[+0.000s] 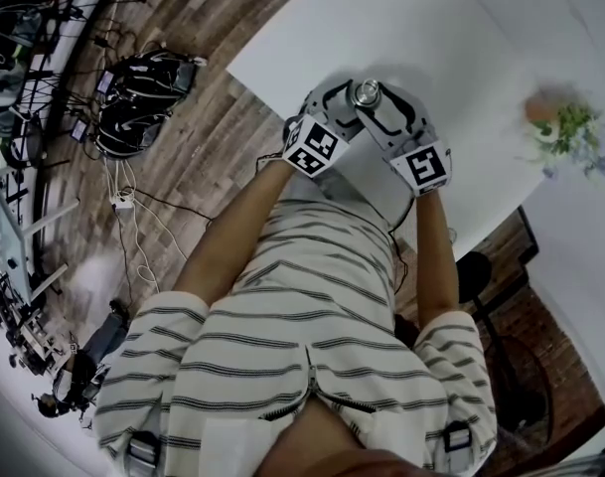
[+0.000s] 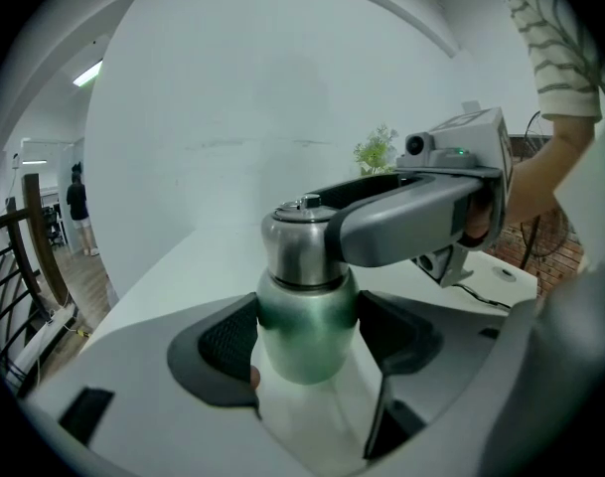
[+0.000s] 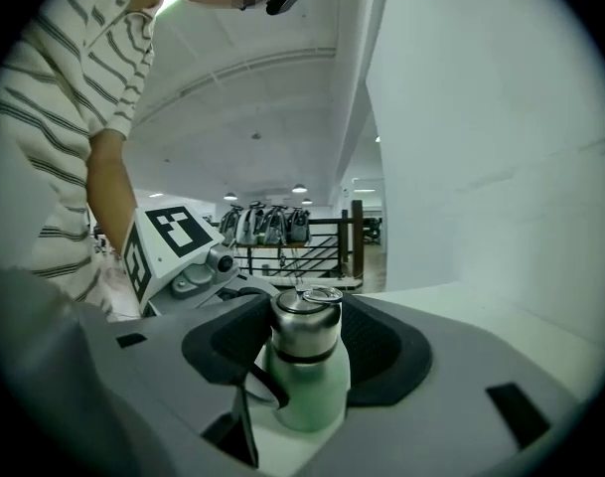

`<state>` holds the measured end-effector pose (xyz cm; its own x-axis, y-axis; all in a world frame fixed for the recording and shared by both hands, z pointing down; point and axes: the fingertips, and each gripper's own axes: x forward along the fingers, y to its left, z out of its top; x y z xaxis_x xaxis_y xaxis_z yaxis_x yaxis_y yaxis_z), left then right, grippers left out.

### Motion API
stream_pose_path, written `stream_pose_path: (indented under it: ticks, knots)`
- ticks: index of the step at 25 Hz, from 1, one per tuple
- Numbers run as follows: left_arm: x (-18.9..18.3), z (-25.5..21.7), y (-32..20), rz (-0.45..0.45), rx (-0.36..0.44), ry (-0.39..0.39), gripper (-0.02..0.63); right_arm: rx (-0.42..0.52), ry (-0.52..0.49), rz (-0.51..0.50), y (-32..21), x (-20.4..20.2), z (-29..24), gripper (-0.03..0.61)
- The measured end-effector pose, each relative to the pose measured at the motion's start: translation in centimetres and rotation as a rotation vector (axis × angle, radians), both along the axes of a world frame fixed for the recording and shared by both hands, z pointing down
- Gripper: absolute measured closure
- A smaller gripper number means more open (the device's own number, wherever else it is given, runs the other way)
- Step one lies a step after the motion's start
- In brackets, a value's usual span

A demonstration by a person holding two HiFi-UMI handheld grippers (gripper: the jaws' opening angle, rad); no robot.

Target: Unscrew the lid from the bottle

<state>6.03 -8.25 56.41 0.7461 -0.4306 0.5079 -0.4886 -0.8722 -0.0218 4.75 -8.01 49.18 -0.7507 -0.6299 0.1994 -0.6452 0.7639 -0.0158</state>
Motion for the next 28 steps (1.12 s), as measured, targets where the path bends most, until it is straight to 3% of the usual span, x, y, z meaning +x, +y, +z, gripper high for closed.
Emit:
stream_pose_path:
  ticks: [9,14,21,28]
  knots:
    - [0.18,0.06,0.09,0.006,0.002,-0.001,0.298,-0.054,0.047,-0.403,0.29,0.01,0.14,0.345]
    - [0.29,0.06,0.00,0.010,0.002,-0.002,0.298,-0.099,0.135,-0.588,0.36,-0.03,0.39,0.344]
    - [0.17,0.04,-0.01,0.008,-0.001,-0.006,0.298,-0.102,0.165,-0.643,0.38,-0.11,0.39,0.344]
    - [0.06,0.01,0.00,0.006,-0.001,-0.007,0.298,-0.109,0.157,-0.587,0.29,-0.15,0.25,0.336]
